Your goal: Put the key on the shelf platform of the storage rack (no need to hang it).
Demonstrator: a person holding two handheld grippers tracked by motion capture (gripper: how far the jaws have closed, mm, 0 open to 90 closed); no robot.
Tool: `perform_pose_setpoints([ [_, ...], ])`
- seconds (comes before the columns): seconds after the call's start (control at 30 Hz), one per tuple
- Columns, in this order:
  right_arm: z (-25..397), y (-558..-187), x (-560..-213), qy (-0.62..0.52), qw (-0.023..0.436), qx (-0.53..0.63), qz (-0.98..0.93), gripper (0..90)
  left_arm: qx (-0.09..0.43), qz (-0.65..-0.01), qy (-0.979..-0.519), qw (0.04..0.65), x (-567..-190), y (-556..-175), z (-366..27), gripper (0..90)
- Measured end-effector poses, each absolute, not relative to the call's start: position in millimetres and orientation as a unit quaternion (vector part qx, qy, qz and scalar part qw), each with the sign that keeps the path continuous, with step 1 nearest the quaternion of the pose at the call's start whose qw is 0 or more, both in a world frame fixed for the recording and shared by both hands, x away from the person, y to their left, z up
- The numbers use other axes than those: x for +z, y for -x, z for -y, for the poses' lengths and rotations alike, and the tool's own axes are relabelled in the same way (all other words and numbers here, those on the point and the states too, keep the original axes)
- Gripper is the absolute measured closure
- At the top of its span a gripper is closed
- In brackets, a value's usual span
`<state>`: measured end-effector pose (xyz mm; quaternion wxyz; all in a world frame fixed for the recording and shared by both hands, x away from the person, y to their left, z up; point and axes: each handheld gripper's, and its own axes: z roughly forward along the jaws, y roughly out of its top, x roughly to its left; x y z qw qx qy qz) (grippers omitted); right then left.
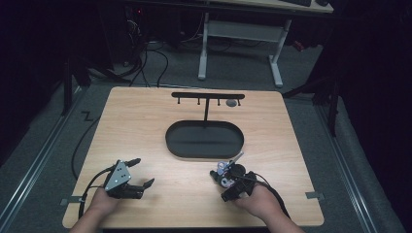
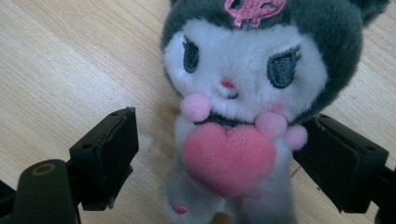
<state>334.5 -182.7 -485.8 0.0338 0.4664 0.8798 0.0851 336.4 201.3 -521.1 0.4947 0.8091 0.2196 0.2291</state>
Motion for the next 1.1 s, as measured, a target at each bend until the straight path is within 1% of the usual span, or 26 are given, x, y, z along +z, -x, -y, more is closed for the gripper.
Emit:
perform_pose_setpoints([
  [0.4, 182.7, -337.2, -490.4, -0.47, 0.026, 0.076, -0.879, 16.1, 0.229, -0.22, -0.809, 0.495, -521.0, -336.6, -201.4, 15.4],
  [0.73, 182.5, -334.3, -490.9, -0.469, 0.029, 0.078, -0.879, 17.2, 0.229, -0.221, -0.809, 0.495, -521.0, -336.9, -201.6, 15.4],
  [0.87, 185.3, -334.7, -490.2, -0.473, 0.028, 0.079, -0.877, 22.1, 0.229, -0.221, -0.809, 0.495, -521.0, -336.9, -201.5, 15.4],
  [1.1, 190.9, -331.4, -484.4, -0.476, 0.034, 0.083, -0.875, 26.8, 0.23, -0.219, -0.809, 0.495, -521.1, -336.4, -201.1, 15.4],
])
